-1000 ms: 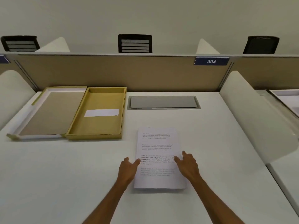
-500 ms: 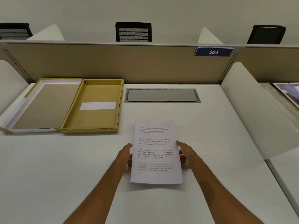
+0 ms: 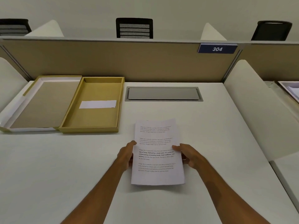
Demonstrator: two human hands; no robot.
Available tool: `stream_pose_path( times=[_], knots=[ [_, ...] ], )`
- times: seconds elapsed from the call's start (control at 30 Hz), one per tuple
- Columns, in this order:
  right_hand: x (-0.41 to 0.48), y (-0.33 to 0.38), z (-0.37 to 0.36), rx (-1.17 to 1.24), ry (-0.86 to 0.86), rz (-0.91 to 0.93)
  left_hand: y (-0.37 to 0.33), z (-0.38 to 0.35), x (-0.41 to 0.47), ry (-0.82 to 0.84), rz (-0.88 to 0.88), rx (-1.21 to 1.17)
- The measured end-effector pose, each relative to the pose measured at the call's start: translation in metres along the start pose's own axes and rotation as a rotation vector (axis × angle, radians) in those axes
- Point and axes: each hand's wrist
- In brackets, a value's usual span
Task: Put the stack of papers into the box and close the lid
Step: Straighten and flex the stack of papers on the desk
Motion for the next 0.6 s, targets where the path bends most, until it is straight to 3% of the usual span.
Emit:
stream_pose_path(
  times=[0.3,0.47,0.6],
  knots=[
    [0.011,-0.005,0.013,0.025,0.144,0.037,-0.005,0.014,0.011,0.093,-0.027,0.061],
    [0.007,0.003,0.012,-0.08,0.24,0.057,-0.012,0.014,0.01,0.207,-0.008,0.128],
    [-0.01,0.015,0.009,-0.198,0.21,0.171,-0.028,0.007,-0.008,0.236,-0.061,0.181]
  ],
)
Point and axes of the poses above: each hand's wrist, its own x-axis towards the middle knuckle, its own z-axis out of the back of the hand, y = z × x, and after that the axes turned 8 degrees about y, right-handed
